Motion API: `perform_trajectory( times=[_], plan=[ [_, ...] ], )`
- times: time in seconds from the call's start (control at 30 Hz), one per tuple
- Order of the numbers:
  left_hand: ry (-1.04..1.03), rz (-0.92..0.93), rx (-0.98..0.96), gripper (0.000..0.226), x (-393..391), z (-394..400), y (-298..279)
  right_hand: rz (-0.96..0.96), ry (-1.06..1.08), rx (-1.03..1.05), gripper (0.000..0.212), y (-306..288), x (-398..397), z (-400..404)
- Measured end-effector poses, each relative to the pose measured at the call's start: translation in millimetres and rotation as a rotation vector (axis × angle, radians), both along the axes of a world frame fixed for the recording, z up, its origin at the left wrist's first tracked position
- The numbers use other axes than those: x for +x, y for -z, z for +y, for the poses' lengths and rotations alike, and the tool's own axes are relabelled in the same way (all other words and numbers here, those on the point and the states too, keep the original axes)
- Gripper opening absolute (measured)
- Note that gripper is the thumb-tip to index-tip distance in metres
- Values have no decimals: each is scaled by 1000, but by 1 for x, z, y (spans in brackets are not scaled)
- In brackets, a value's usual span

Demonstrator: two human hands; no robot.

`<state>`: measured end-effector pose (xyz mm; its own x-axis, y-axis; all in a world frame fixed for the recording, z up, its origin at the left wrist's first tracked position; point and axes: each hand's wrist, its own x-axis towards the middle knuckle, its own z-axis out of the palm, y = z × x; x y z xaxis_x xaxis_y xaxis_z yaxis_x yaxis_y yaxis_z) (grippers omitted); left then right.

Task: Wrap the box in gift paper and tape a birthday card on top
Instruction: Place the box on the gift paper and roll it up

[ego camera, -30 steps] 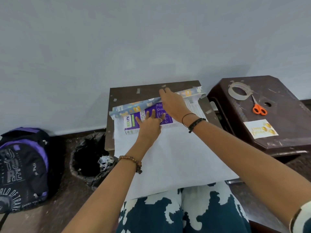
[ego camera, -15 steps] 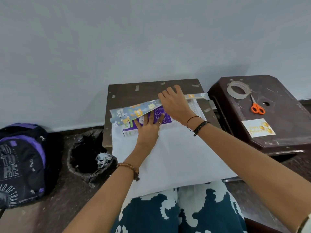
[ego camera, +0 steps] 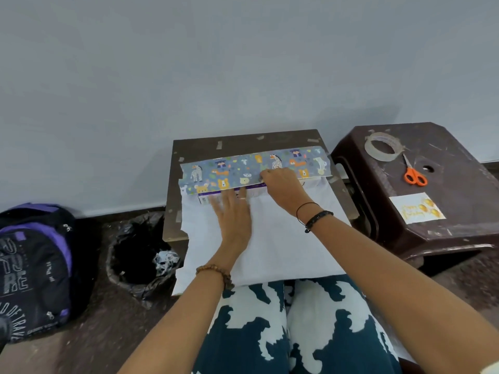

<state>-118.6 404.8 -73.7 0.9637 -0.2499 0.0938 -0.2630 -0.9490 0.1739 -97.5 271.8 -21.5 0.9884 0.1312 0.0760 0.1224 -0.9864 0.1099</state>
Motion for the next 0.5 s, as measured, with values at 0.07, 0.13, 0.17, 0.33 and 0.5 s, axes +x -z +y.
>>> perform_trajectory(
  times=[0.07, 0.13, 0.17, 0.33, 0.5],
  plan=[
    [-125, 81, -42, 65, -8, 12, 8, 4, 9, -7, 15, 4, -2, 2],
    [-218, 168, -106, 78, -13, 19, 16, -12, 17, 16, 14, 6, -3, 4],
    [-254, 172, -147, 83, -13, 20, 18, -21, 21, 30, 15, 7, -4, 5],
    [-353, 225, -212, 88, -11, 18, 15, -76, 29, 62, 23, -1, -10, 5],
    [-70, -30, -71, 78, -25, 17, 13, -128, 5, 114, 21, -17, -22, 11]
  ],
)
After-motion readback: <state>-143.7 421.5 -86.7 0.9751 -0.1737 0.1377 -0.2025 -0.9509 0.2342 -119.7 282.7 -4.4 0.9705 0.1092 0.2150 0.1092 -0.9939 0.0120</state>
